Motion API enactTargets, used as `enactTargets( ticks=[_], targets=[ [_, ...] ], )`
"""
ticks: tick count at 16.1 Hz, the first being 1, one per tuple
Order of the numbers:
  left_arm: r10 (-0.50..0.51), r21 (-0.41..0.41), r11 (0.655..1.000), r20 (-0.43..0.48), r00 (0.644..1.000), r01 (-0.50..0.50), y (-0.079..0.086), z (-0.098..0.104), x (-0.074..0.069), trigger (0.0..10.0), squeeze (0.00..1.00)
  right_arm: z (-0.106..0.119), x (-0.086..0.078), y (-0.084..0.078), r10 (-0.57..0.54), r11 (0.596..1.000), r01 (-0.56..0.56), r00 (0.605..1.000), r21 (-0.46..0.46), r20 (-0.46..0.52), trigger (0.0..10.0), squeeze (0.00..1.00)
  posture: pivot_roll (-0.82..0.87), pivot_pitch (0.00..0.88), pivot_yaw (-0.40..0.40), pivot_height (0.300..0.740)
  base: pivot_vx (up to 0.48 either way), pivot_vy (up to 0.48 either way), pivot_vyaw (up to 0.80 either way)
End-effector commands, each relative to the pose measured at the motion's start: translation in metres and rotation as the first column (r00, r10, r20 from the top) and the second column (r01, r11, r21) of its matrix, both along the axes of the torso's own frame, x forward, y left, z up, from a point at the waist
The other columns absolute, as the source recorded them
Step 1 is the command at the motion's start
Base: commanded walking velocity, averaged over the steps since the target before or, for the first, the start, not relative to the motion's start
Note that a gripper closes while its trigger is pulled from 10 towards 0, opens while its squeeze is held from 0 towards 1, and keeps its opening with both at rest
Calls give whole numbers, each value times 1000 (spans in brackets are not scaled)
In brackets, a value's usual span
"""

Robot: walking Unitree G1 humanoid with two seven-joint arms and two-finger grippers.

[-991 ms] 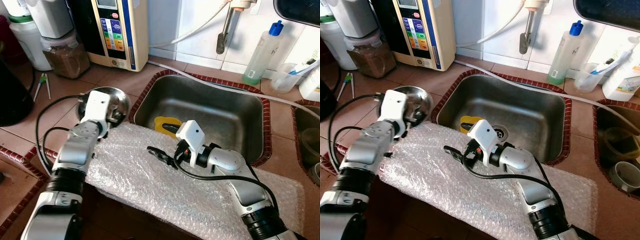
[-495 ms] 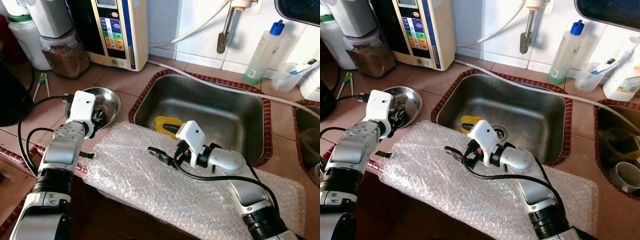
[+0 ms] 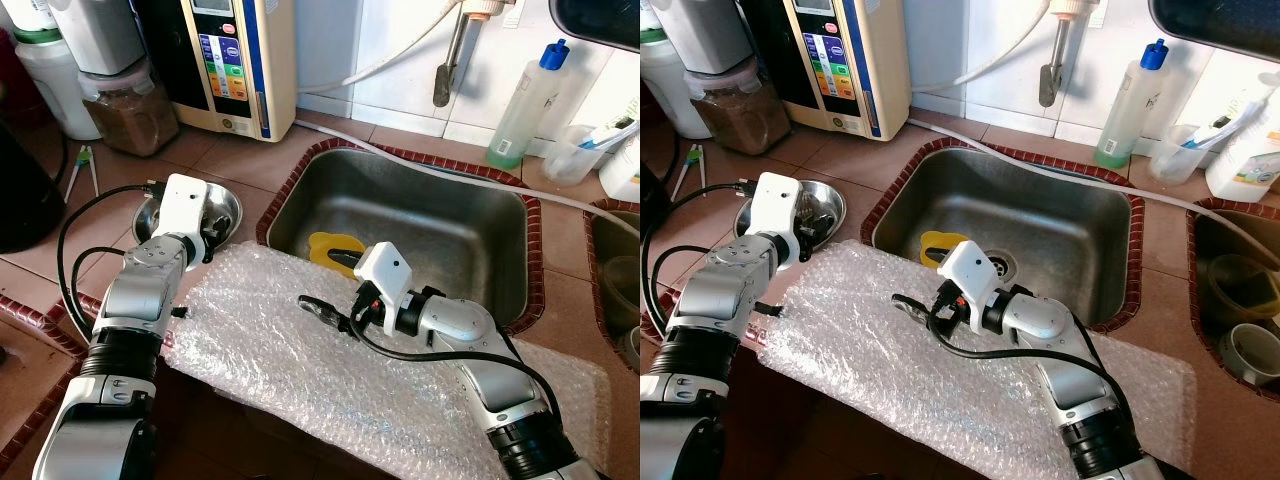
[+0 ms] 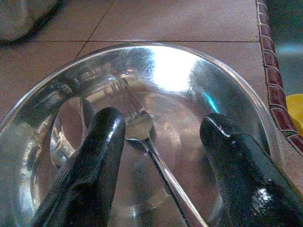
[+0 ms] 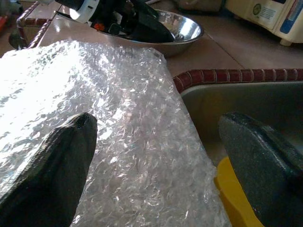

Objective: Kitchen organization

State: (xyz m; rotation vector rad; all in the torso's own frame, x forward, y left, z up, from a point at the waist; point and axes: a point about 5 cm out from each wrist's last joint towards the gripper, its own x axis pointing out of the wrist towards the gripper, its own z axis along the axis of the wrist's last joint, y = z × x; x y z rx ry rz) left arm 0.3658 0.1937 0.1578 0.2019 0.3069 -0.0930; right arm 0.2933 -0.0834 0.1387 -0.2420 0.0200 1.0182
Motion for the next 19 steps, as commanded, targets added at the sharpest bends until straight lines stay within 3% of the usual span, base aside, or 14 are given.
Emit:
enactTargets(
  ticks=[1,4,6,7,8,11,12,13,14,19],
  targets=[
    [11,-27,1000,6,1000,-10,0,5,1,10000,1000,5,1,1,11,1000,-11,1000,5,14,10000,0,26,87,33,740,0,0,0],
    [70,-56,996,5,998,-69,9,4,1,10000,1000,6,2,2,5,1000,-5,1000,12,28,10000,0,31,85,35,740,0,0,0],
    [88,-67,994,-37,995,-90,14,-1,2,10000,1000,11,3,3,-6,998,4,1000,67,26,10000,0,32,84,38,740,0,0,0],
    [86,-70,994,-48,995,-89,14,-2,2,10000,663,12,3,3,-4,998,2,1000,70,26,10000,0,30,85,41,740,0,0,0],
    [62,-84,994,-85,994,-69,14,-6,1,10000,0,13,4,3,-2,998,0,1000,64,31,10000,0,33,84,45,740,0,0,0],
    [36,-97,994,-135,990,-49,15,-12,-1,10000,0,12,4,4,-6,998,3,999,61,36,10000,0,39,81,51,740,0,0,0],
    [30,-101,994,-151,988,-46,17,-14,-2,4980,0,12,5,5,-7,998,5,999,59,37,10000,0,41,79,53,740,0,0,0],
    [21,-100,994,-163,986,-38,19,-17,-3,2078,0,11,5,5,-7,998,5,999,61,38,10000,0,43,79,54,740,0,0,0],
    [15,-96,995,-168,986,-32,19,-17,-3,0,0,11,5,5,-7,998,4,999,60,39,10000,0,45,78,54,740,0,0,0],
    [10,-88,996,-183,983,-26,20,-20,-5,0,0,12,5,6,2,997,-4,999,73,36,10000,0,44,77,58,740,0,0,0]
  ],
)
